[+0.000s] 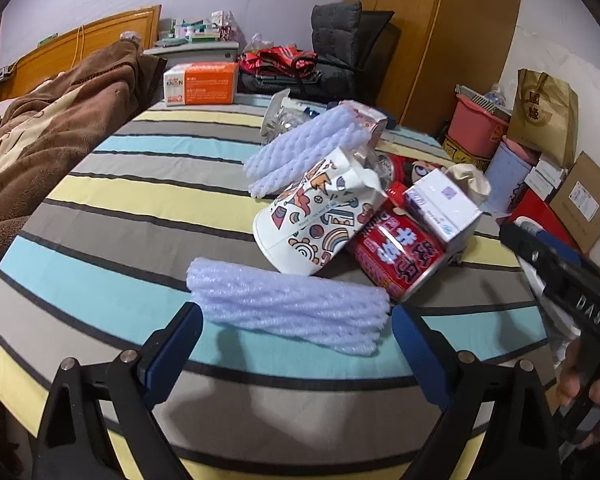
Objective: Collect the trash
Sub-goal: 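Grasp the white foam net with the left tool while the right tool grasps the white paper bag, then carry the foam net and paper bag with both tools over the white bin, then open both tools to drop the foam net and paper bag into the bin, then move both tools back to the table toward the remaining trash, then grasp the patterned paper cup with the left tool while the right tool grasps the purple grape milk carton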
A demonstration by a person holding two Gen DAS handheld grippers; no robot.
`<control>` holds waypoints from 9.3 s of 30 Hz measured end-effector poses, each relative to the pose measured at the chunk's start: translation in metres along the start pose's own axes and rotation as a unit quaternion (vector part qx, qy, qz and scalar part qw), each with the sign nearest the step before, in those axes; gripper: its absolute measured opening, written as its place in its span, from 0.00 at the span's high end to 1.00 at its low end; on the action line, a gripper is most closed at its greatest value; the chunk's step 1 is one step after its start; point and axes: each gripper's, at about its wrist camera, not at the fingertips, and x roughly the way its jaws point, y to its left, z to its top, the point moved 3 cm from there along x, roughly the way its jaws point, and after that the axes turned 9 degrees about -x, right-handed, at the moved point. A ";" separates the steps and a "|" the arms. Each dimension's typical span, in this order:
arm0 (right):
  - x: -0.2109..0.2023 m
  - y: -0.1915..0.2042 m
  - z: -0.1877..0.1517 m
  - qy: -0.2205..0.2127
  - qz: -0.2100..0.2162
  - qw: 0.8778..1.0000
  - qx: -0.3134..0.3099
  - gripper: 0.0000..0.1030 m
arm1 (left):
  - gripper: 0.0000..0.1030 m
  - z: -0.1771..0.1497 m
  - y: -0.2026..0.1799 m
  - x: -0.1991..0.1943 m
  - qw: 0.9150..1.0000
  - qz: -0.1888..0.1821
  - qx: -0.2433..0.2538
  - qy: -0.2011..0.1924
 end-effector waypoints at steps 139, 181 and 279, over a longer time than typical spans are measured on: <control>-0.063 -0.189 -0.068 0.053 -0.153 0.975 0.153 0.48 | 0.37 -0.025 -0.300 0.011 0.947 -0.217 0.227 0.068; -0.010 0.003 -0.006 0.000 0.082 0.996 0.021 0.40 | 0.32 0.043 -0.033 -0.010 0.997 -0.071 0.022 -0.033; 0.036 -0.007 -0.009 0.097 0.006 0.991 0.096 0.46 | 0.51 0.056 -0.028 0.036 0.996 -0.083 0.028 0.000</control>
